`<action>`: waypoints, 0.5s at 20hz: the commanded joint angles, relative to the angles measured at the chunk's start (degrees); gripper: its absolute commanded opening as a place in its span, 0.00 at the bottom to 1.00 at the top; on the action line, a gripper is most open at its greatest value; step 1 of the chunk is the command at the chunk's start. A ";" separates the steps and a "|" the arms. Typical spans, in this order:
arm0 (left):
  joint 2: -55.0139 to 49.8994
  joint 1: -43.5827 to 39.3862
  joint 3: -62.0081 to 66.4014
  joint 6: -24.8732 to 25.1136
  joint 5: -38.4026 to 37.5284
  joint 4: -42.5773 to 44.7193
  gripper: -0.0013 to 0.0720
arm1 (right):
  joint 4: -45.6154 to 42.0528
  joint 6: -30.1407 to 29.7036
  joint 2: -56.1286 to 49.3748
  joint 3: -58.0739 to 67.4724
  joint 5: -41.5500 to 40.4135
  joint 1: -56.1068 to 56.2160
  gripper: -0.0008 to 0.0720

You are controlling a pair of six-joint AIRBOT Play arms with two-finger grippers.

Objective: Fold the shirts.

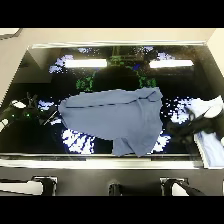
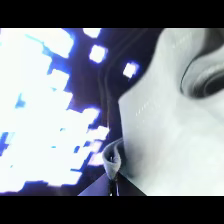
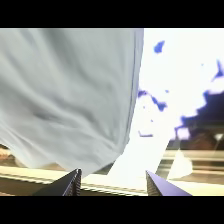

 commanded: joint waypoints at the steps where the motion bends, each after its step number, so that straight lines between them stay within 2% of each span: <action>1: 1.90 0.07 0.20 1.29 -1.46 -0.96 0.05 | 3.50 -0.85 4.81 -14.88 -9.09 3.52 0.72; 7: 4.26 0.07 0.20 1.29 -2.51 -0.96 0.05 | 6.78 0.11 4.81 -19.15 -20.48 7.87 0.69; 8: 4.48 0.07 0.20 1.31 -2.82 -0.96 0.05 | 7.37 1.01 4.81 -19.15 -22.10 7.87 0.66; 10: 4.70 0.07 0.20 1.29 -3.50 -0.98 0.05 | 9.11 2.25 4.81 -19.15 -22.99 7.87 0.53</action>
